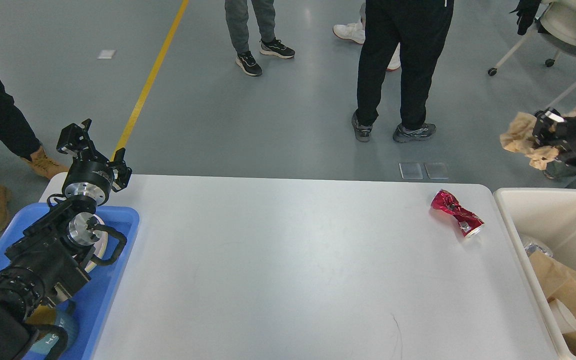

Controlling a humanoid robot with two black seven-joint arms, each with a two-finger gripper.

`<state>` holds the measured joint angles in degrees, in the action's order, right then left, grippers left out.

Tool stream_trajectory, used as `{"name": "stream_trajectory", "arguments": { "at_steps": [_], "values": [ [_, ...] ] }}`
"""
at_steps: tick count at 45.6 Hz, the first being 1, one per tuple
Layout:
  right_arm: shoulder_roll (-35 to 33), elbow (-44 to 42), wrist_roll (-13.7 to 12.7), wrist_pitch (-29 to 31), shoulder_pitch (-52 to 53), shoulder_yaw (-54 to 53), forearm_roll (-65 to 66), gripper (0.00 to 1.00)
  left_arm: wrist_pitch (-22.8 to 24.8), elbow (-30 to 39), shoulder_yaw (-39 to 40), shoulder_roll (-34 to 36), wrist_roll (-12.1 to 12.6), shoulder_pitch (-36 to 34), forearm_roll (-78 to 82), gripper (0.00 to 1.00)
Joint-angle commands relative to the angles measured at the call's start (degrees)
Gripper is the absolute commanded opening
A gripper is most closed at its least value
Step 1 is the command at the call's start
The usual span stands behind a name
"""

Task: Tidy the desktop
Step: 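Lift the crumpled paper with the right gripper and drop it into the bin, then move the right gripper down to the red crushed can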

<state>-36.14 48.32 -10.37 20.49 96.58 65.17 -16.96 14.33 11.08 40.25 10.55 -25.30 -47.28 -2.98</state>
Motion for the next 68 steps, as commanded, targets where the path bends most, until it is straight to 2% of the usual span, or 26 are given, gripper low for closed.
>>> {"name": "stream_trajectory", "arguments": {
  "at_steps": [1, 5, 6, 8, 13, 18, 37, 44, 56, 60, 68],
  "values": [
    [-0.77, -3.84, 0.08, -10.27, -13.32, -1.1, -0.35, 0.1, 0.0, 0.0, 0.0, 0.0, -0.01, 0.0, -0.01, 0.96],
    [-0.51, -7.27, 0.08, -16.87, -21.94, -1.71, -0.36, 0.42, 0.0, 0.0, 0.0, 0.0, -0.01, 0.0, -0.01, 0.96],
    [-0.07, -9.89, 0.17, -18.88, -26.05, -2.06, -0.36, 0.68, 0.0, 0.0, 0.0, 0.0, -0.01, 0.0, -0.01, 0.96],
    [0.46, -12.8, 0.26, -19.96, -29.24, -2.5, -0.36, 1.0, 0.0, 0.0, 0.0, 0.0, -0.01, 0.0, -0.01, 0.96],
    [2.74, -17.38, 0.26, -20.05, -34.95, -3.73, -0.36, 1.0, 0.0, 0.0, 0.0, 0.0, -0.01, 0.0, -0.01, 0.96],
    [3.89, -18.09, 0.26, -20.05, -38.13, -4.17, -0.36, 1.0, 0.0, 0.0, 0.0, 0.0, -0.01, 0.0, -0.01, 0.96],
    [5.73, -17.21, 0.26, -19.78, -36.47, -4.09, -0.44, 1.0, 0.0, 0.0, 0.0, 0.0, -0.01, 0.0, -0.01, 0.96],
    [6.61, -13.26, 0.17, -18.47, -27.34, -2.33, -0.44, 1.0, 0.0, 0.0, 0.0, 0.0, -0.01, 0.0, -0.01, 0.96],
    [10.91, 1.24, 0.17, -11.0, -1.68, 5.84, -0.97, 1.0, 0.0, 0.0, 0.0, 0.0, -0.01, 0.0, -0.01, 0.96],
    [13.81, 4.84, 0.17, -6.7, 5.54, 8.12, -0.97, 1.0, 0.0, 0.0, 0.0, 0.0, -0.01, 0.0, -0.01, 0.96],
    [19.88, 8.01, 0.35, 7.54, 16.88, 9.62, -0.97, 1.0, 0.0, 0.0, 0.0, 0.0, -0.01, 0.0, -0.01, 0.96]
  ]
}}
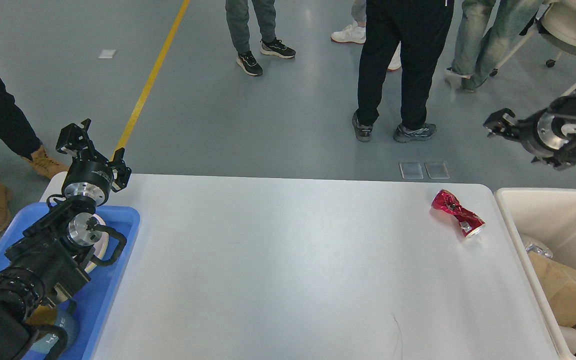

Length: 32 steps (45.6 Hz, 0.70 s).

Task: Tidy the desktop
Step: 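Move the right gripper down to the red crushed can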

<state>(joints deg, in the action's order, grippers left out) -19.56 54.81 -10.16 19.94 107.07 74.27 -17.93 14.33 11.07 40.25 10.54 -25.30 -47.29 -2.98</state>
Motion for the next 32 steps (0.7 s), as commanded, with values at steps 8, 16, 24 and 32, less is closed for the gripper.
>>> {"name": "stream_trajectory", "arguments": {
  "at_steps": [8, 16, 24, 32],
  "values": [
    [7.69, 3.55, 0.23, 13.71, 12.81, 0.52, -0.09, 1.0, 0.0, 0.0, 0.0, 0.0, -0.02, 0.0, 0.0, 0.96],
    [10.51, 4.87, 0.23, 15.47, 16.33, 0.78, 0.0, 1.0, 0.0, 0.0, 0.0, 0.0, -0.02, 0.0, 0.0, 0.96],
    [9.72, 4.08, 0.23, 14.6, 14.75, -0.27, 0.26, 1.0, 0.0, 0.0, 0.0, 0.0, -0.02, 0.0, 0.0, 0.96],
    [9.02, 1.97, 0.14, 7.4, 5.62, 0.17, 0.79, 1.0, 0.0, 0.0, 0.0, 0.0, -0.02, 0.0, 0.0, 0.96]
  ]
}}
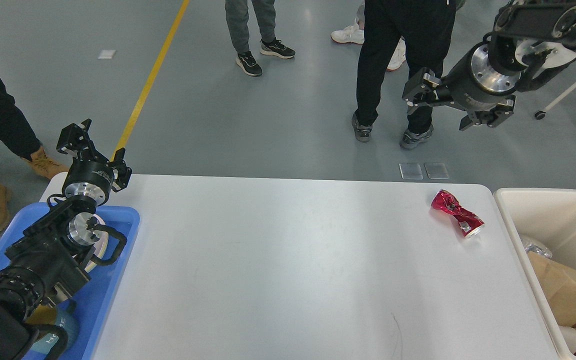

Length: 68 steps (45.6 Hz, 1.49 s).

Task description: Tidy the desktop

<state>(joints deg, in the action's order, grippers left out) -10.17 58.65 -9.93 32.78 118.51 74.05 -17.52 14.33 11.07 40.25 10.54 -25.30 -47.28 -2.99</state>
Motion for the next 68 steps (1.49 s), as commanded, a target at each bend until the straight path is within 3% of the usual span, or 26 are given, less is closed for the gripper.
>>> {"name": "stream_trajectory", "arguments": {
  "at_steps": [1, 5, 11, 17, 24, 39, 48, 68],
  "values": [
    [-0.46, -2.48, -0.09, -6.75, -6.8, 0.48, 0.38, 1.0, 0.0, 0.0, 0.0, 0.0, -0.01, 0.0, 0.0, 0.96],
    [-2.04, -4.5, -0.18, -12.03, -10.4, 0.48, 0.47, 1.0, 0.0, 0.0, 0.0, 0.0, 0.07, 0.0, 0.0, 0.96],
    [-2.58, -8.45, 0.26, -14.41, -16.02, 0.13, 2.3, 1.0, 0.0, 0.0, 0.0, 0.0, -0.01, 0.0, 0.0, 0.96],
    [-0.56, -14.43, 0.52, -21.16, -26.12, 0.22, 18.63, 1.0, 0.0, 0.0, 0.0, 0.0, -0.01, 0.0, 0.0, 0.96],
    [0.77, -15.05, 0.52, -31.19, -35.27, 0.75, 37.19, 1.0, 0.0, 0.0, 0.0, 0.0, -0.01, 0.0, 0.0, 0.96],
    [1.82, -15.75, 0.61, -32.51, -44.42, 0.92, 43.0, 1.0, 0.0, 0.0, 0.0, 0.0, 0.07, 0.0, 0.0, 0.96],
    [4.54, -22.17, 0.61, -36.82, -50.83, 1.01, 50.03, 1.0, 0.0, 0.0, 0.0, 0.0, -0.01, 0.0, 0.0, 0.96],
    [5.86, -35.97, 0.61, -37.0, -61.38, 4.43, 51.71, 1.0, 0.0, 0.0, 0.0, 0.0, -0.01, 0.0, 0.0, 0.96]
  ]
}}
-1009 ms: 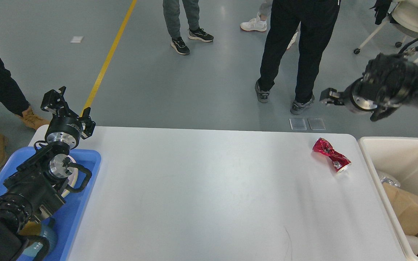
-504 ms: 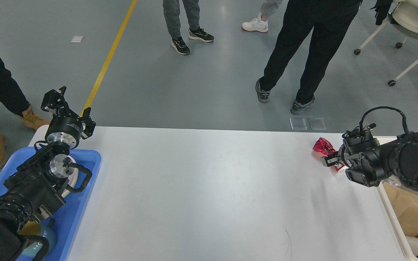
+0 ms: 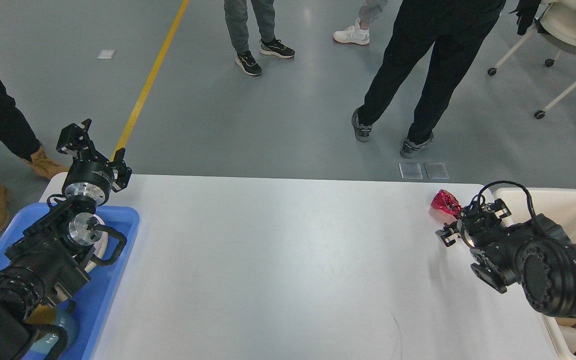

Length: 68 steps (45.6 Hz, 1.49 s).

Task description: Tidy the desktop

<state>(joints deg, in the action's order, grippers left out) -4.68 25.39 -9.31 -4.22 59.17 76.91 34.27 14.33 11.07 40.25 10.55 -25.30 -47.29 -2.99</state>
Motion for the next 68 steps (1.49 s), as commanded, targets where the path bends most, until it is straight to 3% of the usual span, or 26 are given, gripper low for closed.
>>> {"name": "stream_trajectory", "arguments": {
  "at_steps": [1, 16, 25, 45, 56, 68],
  "values": [
    [0.46, -2.97, 0.0, 0.01, -2.31, 1.66, -0.08, 1.0, 0.0, 0.0, 0.0, 0.0, -0.01, 0.0, 0.0, 0.96],
    [0.63, -6.32, 0.0, 0.01, -5.65, 2.1, -0.17, 0.97, 0.0, 0.0, 0.0, 0.0, -0.01, 0.0, 0.0, 0.96],
    [0.63, -8.78, 0.0, 0.01, -7.23, 2.1, -0.17, 0.87, 0.0, 0.0, 0.0, 0.0, 0.07, 0.0, 0.0, 0.96],
    [0.37, -9.66, 0.0, 0.18, -8.46, 2.1, -0.43, 0.87, 0.0, 0.0, 0.0, 0.0, 0.07, 0.0, 0.0, 0.96],
    [0.28, -11.23, -0.09, 0.53, -9.34, 1.93, -0.87, 0.8, 0.0, 0.0, 0.0, 0.0, -0.01, 0.0, 0.0, 0.96],
    [0.19, -12.03, -0.09, 0.53, -10.39, 2.01, -0.96, 0.8, 0.0, 0.0, 0.0, 0.0, 0.07, 0.0, 0.0, 0.96]
  ]
}}
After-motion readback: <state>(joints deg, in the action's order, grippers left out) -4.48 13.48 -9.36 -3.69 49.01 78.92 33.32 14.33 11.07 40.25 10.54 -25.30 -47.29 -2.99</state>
